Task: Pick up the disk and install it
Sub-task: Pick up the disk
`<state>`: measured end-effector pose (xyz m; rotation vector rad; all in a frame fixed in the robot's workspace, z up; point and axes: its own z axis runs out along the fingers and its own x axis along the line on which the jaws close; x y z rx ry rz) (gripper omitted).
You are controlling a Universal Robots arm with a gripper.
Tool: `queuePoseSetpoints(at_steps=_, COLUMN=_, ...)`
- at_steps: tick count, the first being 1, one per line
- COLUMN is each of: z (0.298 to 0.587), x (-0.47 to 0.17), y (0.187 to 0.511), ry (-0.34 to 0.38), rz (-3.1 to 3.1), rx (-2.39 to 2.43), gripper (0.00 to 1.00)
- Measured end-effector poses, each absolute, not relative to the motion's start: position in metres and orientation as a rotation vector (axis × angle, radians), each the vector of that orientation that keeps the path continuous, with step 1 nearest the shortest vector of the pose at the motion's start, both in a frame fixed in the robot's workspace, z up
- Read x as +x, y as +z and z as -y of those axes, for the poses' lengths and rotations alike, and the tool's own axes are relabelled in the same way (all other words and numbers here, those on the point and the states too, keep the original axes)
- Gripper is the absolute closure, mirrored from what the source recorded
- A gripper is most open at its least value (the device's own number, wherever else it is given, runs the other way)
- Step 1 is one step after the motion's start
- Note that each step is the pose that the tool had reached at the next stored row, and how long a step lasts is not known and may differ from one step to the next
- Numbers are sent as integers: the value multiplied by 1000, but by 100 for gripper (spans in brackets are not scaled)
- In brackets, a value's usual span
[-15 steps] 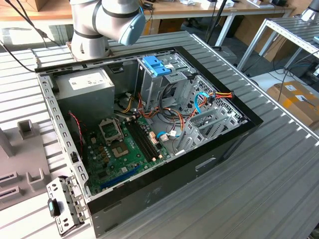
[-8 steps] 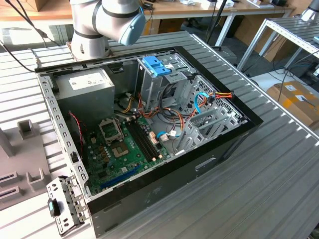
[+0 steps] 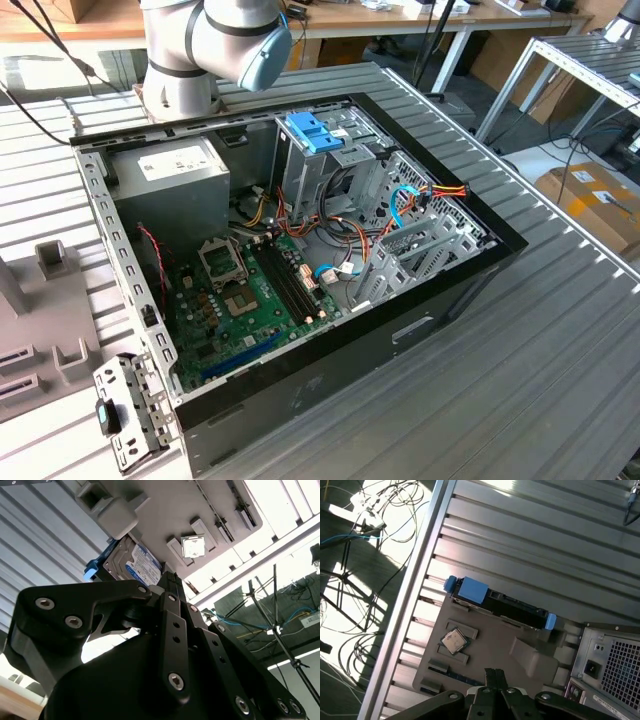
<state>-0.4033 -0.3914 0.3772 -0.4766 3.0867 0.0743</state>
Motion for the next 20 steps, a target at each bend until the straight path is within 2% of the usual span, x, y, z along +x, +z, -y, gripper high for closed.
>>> queuePoseSetpoints(at_steps=20, z=391, x=-403, y=377, ry=75, rz=-3066, rx=-605, gripper=89)
